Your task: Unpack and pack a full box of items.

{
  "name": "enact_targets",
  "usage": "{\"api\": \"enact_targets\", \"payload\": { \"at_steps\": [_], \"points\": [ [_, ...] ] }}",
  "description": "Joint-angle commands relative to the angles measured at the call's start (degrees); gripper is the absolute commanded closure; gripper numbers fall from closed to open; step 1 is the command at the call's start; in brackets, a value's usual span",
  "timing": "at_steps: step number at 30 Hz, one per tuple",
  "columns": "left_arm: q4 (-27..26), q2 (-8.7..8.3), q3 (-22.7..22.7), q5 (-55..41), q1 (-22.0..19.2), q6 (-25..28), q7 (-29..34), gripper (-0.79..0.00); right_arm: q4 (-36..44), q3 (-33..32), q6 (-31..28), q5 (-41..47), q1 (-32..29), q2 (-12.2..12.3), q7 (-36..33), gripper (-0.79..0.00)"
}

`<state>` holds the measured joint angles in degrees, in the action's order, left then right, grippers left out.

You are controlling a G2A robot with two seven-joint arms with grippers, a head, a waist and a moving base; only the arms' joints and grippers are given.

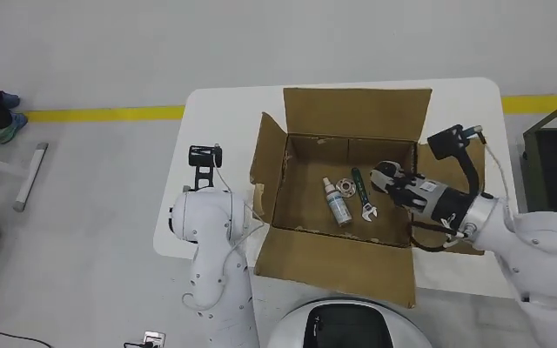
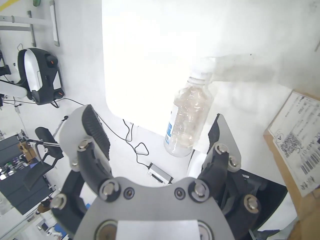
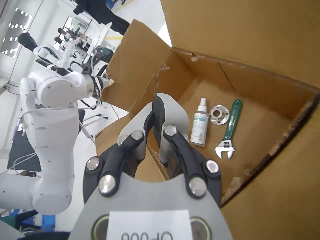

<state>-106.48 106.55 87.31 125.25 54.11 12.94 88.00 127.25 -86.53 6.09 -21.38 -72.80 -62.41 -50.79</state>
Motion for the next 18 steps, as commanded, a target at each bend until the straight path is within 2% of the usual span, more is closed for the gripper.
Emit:
{"api": "enact_targets", "payload": {
  "at_steps": [1, 7, 18],
  "points": [
    [-0.6, 0.27, -0.4, -0.47, -0.41, 0.09, 0.0, -0.785, -1.65, 2.75, 1.17, -1.49, 1.28, -0.07, -0.44, 0.0],
    [-0.78, 0.92, -0.7, -1.05, -0.7, 0.23, 0.0, -0.785, -4.27, 4.35, 3.0, -7.72, 1.4, 0.42, -4.34, 0.0],
    [0.11, 1.72, 0.36, -0.34, -2.18, 1.44, 0.0, -0.785, -5.7, -1.65, -1.88, -12.93, 1.44, 2.17, -15.58, 0.0]
  ]
}}
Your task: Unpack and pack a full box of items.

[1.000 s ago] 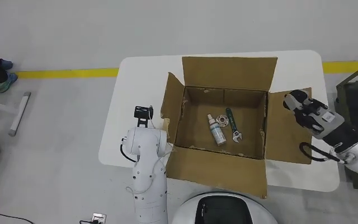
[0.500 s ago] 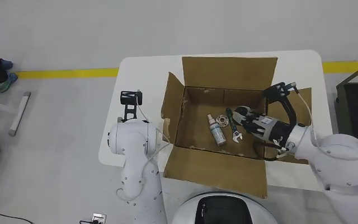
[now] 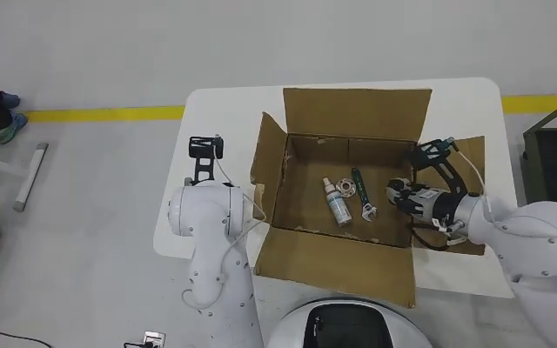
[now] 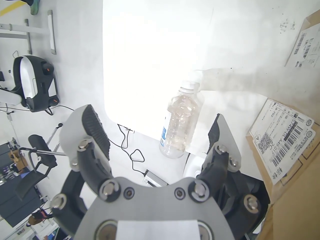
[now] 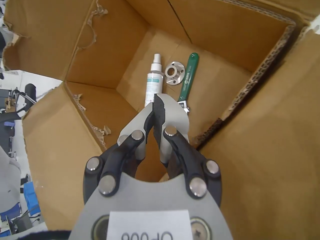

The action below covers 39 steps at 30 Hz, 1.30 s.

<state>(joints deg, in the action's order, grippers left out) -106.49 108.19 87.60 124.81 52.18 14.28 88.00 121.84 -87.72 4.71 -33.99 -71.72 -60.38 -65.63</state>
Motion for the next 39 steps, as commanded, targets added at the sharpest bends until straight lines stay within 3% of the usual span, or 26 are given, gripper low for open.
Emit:
{"api": "enact_targets", "payload": {
  "at_steps": [1, 11, 19, 26, 30, 39],
  "points": [
    [0.13, 0.16, 0.08, -0.14, -0.47, 0.19, 0.0, -0.785, -0.36, -0.88, -1.01, -1.2, 0.7, 0.29, -1.13, 0.0],
    [0.19, 0.69, 0.8, -0.36, -1.36, 0.38, 0.0, -0.785, -3.5, -3.44, -3.02, -2.42, 3.63, 1.19, -3.65, 0.0],
    [0.28, 0.97, 1.18, -0.65, -1.61, 0.4, 0.0, -0.785, -0.84, -3.69, -2.8, 0.5, 4.89, 1.45, -2.09, 0.0],
    [0.57, 1.07, 1.25, -0.26, -1.75, 0.31, 0.0, -0.785, 2.16, 4.9, -2.89, -3.85, 4.98, 1.5, -4.75, 0.0],
    [0.57, 1.07, 1.25, -0.26, -1.75, 0.31, 0.0, -0.785, -0.03, 10.62, 0.44, -8.41, 7.08, 1.01, -1.65, 0.0],
    [0.57, 1.07, 1.25, -0.26, -1.75, 0.31, 0.0, -0.785, -0.03, 10.62, 0.44, -8.41, 7.08, 1.01, -1.65, 0.0]
  ]
}}
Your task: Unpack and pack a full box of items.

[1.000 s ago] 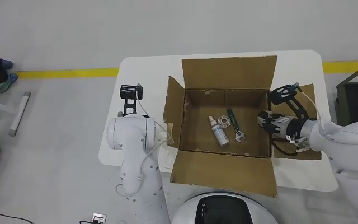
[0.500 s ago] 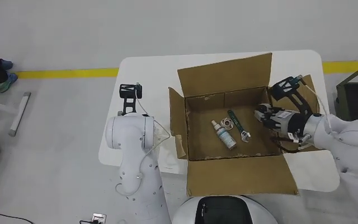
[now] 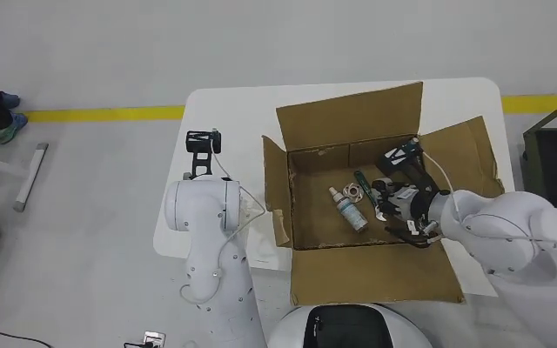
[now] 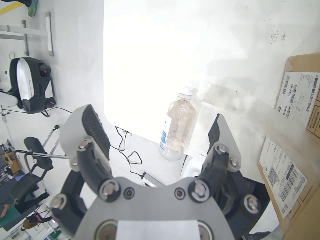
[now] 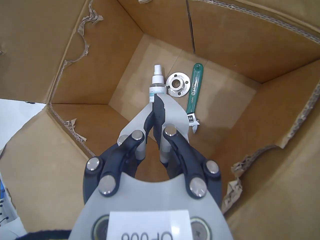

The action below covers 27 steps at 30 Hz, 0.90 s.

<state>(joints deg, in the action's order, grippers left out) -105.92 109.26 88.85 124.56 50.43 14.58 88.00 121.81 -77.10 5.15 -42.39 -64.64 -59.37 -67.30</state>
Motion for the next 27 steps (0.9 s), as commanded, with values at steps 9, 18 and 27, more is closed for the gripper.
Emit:
{"api": "enact_targets", "payload": {
  "at_steps": [9, 18, 27],
  "points": [
    [0.0, 0.0, 0.0, 0.0, 0.0, 0.0, 0.0, -0.785, 4.17, 7.46, 7.8, -20.0, 0.38, -0.37, 1.57, 0.0],
    [0.0, 0.0, 0.0, 0.0, 0.0, 0.0, 0.0, -0.785, -6.03, 25.64, 18.4, -33.32, 14.4, -4.63, -6.65, -0.169],
    [0.0, 0.0, 0.0, 0.0, 0.0, 0.0, 0.0, -0.785, -14.89, 31.39, 19.33, -30.06, 19.84, -8.01, -9.23, -0.317]
  ]
}}
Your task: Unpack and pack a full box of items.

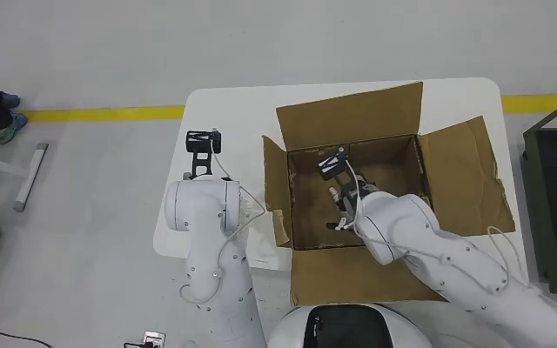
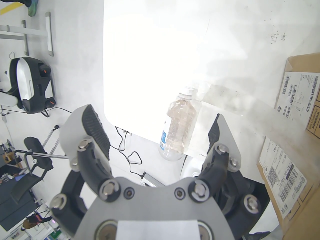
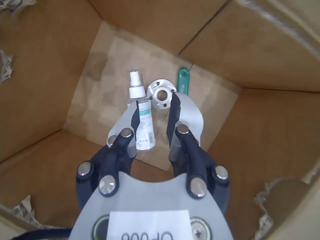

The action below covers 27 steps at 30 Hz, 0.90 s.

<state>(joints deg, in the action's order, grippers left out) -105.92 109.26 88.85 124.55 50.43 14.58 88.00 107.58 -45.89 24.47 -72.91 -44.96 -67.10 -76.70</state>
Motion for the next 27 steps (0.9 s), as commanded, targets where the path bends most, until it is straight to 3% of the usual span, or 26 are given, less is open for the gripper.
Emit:
{"api": "enact_targets", "payload": {
  "at_steps": [1, 9, 16, 19, 22, 27],
  "points": [
    [0.0, 0.0, 0.0, 0.0, 0.0, 0.0, 0.0, -0.785, -0.99, 0.3, -0.08, 0.79, 0.19, -0.49, 0.35, -0.32],
    [0.0, 0.0, 0.0, 0.0, 0.0, 0.0, 0.0, -0.785, -4.48, 0.82, -1.28, 0.58, -0.63, -1.58, -0.7, -0.329],
    [0.0, 0.0, 0.0, 0.0, 0.0, 0.0, 0.0, -0.785, -7.09, 1.2, -2.81, 0.36, -0.49, -2.59, -0.97, -0.388],
    [0.0, 0.0, 0.0, 0.0, 0.0, 0.0, 0.0, -0.785, -8.03, 1.5, -3.3, 0.25, -0.39, -3.06, -1.19, -0.465],
    [0.0, 0.0, 0.0, 0.0, 0.0, 0.0, 0.0, -0.785, -9.08, 1.83, -3.87, -0.02, -0.15, -3.55, -1.35, -0.603],
    [0.0, 0.0, 0.0, 0.0, 0.0, 0.0, 0.0, -0.785, -10.41, 2.26, -4.46, 0.0, 0.04, -4.37, -1.41, -0.594]
  ]
}}
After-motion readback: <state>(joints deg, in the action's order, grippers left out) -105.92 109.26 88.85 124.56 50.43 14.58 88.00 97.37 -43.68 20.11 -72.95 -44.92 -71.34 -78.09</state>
